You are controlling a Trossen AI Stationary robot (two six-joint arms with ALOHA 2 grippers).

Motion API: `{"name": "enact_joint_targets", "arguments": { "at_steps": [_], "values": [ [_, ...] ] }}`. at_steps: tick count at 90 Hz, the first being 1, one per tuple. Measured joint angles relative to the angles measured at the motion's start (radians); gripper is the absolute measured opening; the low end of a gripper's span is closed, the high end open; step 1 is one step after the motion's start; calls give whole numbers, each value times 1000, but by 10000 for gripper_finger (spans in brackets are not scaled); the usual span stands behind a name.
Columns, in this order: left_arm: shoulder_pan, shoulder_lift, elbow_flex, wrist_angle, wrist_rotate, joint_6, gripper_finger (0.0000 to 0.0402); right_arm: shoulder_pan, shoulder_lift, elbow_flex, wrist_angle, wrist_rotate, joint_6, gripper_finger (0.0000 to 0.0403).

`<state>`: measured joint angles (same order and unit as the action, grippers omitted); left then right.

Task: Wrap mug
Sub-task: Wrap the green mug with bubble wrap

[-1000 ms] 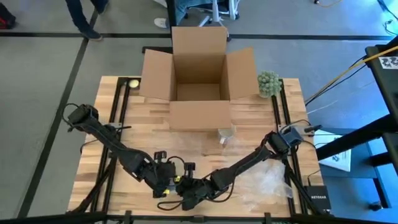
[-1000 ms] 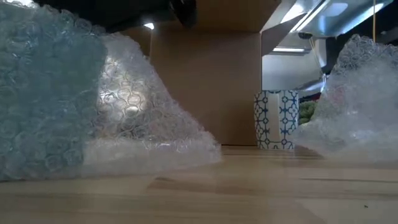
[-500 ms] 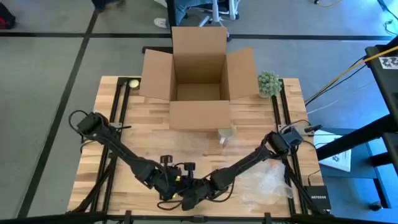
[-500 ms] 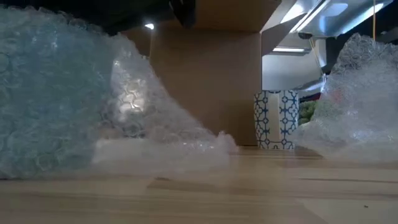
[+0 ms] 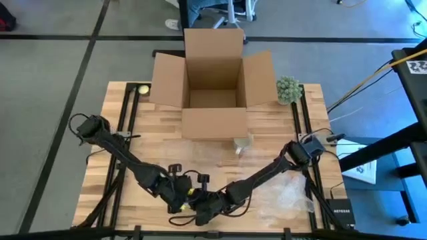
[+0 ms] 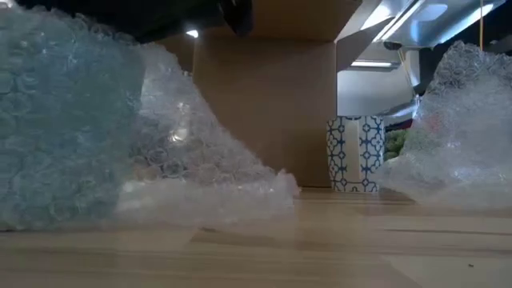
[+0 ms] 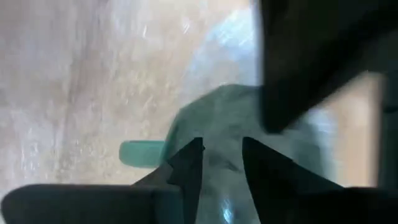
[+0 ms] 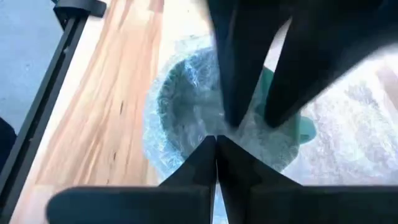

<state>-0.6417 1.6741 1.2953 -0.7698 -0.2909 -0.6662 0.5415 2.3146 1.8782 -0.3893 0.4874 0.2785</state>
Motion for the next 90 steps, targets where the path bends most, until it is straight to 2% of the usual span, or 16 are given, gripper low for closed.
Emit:
{"name": "enact_joint_targets", "arguments": {
  "at_steps": [33,41,51,60,76,90],
  "values": [
    [-34,-117,0,-83,-102,-26,98,0,5,52,-57,-10,4,5],
    [-34,-119,0,-102,-105,-27,98,1,7,94,-64,-12,4,25],
    [-34,-119,0,-129,-111,-35,98,1,7,170,-99,-16,-21,72],
    [-40,-119,1,-139,-133,-39,98,1,7,269,-236,-17,-47,122],
    [-50,-119,1,-137,-139,-59,98,2,-2,479,-651,-17,0,182],
    [-76,-119,1,-136,-148,-86,98,-7,-19,384,-871,48,116,199]
  ]
}}
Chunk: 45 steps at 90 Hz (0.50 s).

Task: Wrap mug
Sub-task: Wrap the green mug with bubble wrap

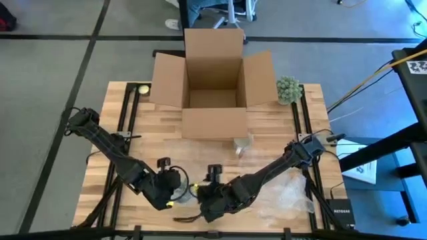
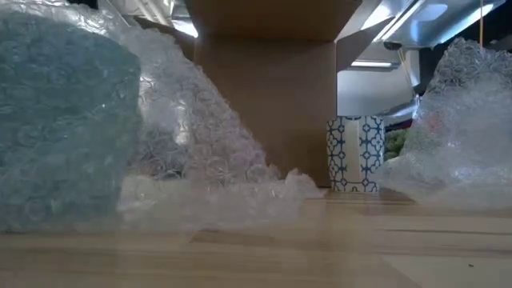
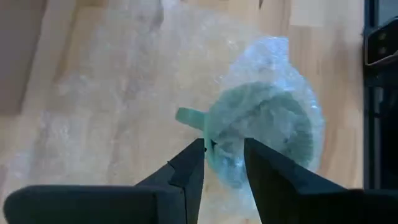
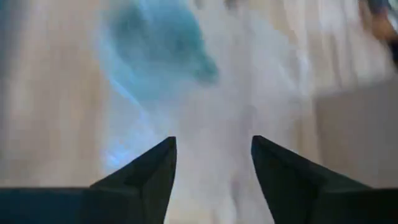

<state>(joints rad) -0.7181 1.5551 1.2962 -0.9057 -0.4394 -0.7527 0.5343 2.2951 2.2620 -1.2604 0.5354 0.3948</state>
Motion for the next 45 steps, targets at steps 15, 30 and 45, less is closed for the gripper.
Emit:
{"name": "enact_joint_targets", "arguments": {
  "at_steps": [15,30,45],
  "values": [
    [-29,0,1,5,-47,-34,98,-58,0,-173,46,75,67,198],
    [-57,0,1,4,-49,-78,98,-144,-1,-316,200,62,49,198],
    [-76,0,1,3,-64,-87,98,-263,-3,-428,408,-78,-45,198]
  ]
}}
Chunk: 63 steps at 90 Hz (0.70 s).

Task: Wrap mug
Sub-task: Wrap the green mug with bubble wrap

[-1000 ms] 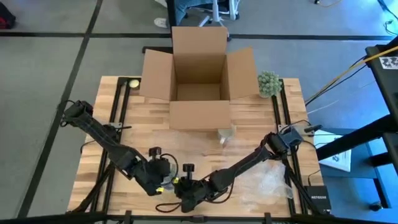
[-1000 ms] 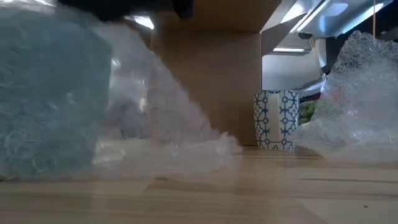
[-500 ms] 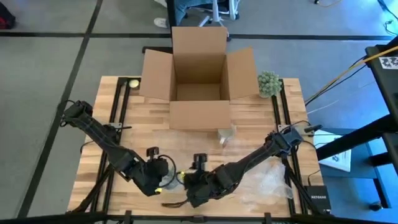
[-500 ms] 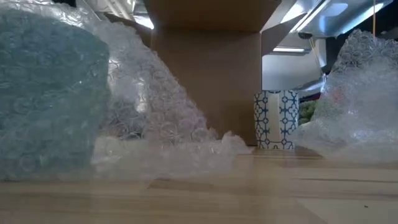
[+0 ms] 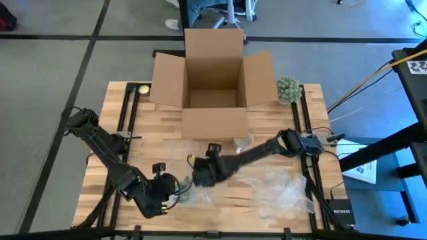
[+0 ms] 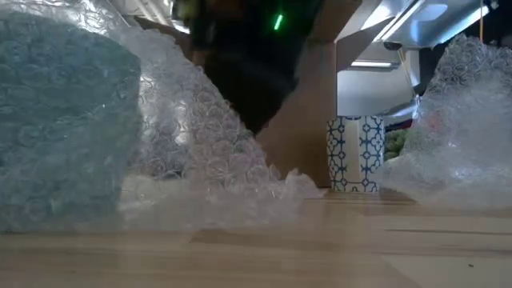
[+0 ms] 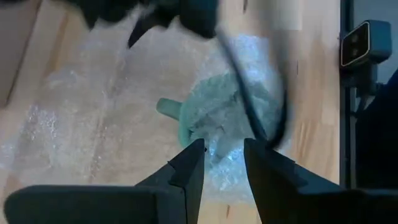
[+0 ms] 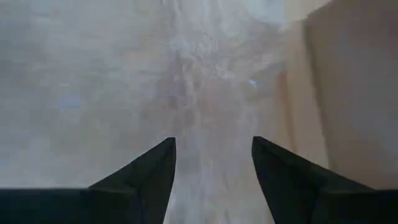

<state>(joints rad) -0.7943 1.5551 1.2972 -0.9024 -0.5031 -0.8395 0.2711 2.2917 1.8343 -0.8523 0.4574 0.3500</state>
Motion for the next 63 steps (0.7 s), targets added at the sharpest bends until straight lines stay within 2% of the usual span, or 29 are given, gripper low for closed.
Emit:
{"name": "enact_joint_targets", "arguments": {
  "at_steps": [19,36,44,58,63],
  "values": [
    [-1,0,0,4,-14,-22,98,-113,0,-70,109,-125,-14,198],
    [-2,0,0,3,-13,-45,98,-125,-2,-106,185,-245,-2,185],
    [-1,1,0,3,-14,-63,98,-114,-2,-106,192,-298,-9,148],
    [-5,18,0,4,-8,-90,98,-77,-2,-94,211,-384,-13,31],
    [-5,26,0,5,-1,-96,98,-59,0,-83,196,-381,-16,12]
  ]
}}
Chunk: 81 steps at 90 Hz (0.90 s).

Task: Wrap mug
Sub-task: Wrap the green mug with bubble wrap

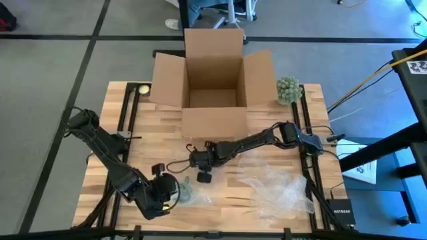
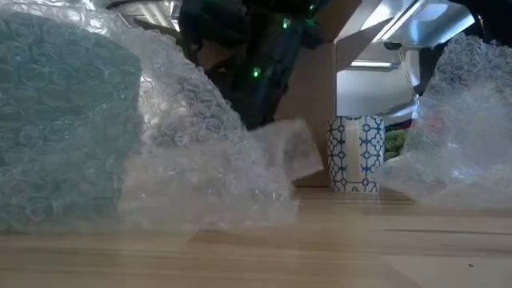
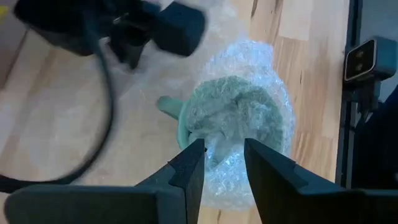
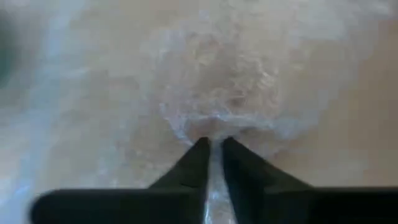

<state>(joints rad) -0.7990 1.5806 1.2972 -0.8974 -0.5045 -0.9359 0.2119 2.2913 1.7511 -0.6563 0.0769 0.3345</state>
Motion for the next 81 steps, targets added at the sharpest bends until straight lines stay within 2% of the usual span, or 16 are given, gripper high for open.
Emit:
{"name": "enact_joint_targets", "arguments": {
  "at_steps": [12,23,36,50,65,81],
  "values": [
    [0,13,0,0,7,-5,98,38,3,61,-73,86,-5,20],
    [0,14,0,1,7,-8,98,65,3,160,-163,194,-43,6],
    [0,14,0,5,6,-14,98,86,3,287,-245,264,-59,6],
    [0,14,0,5,5,-26,98,112,2,381,-231,272,-90,2],
    [-1,14,3,11,-7,-15,98,151,2,415,-192,270,-119,2],
    [-1,14,3,21,-18,8,98,181,10,415,-139,200,-128,3]
  ]
}}
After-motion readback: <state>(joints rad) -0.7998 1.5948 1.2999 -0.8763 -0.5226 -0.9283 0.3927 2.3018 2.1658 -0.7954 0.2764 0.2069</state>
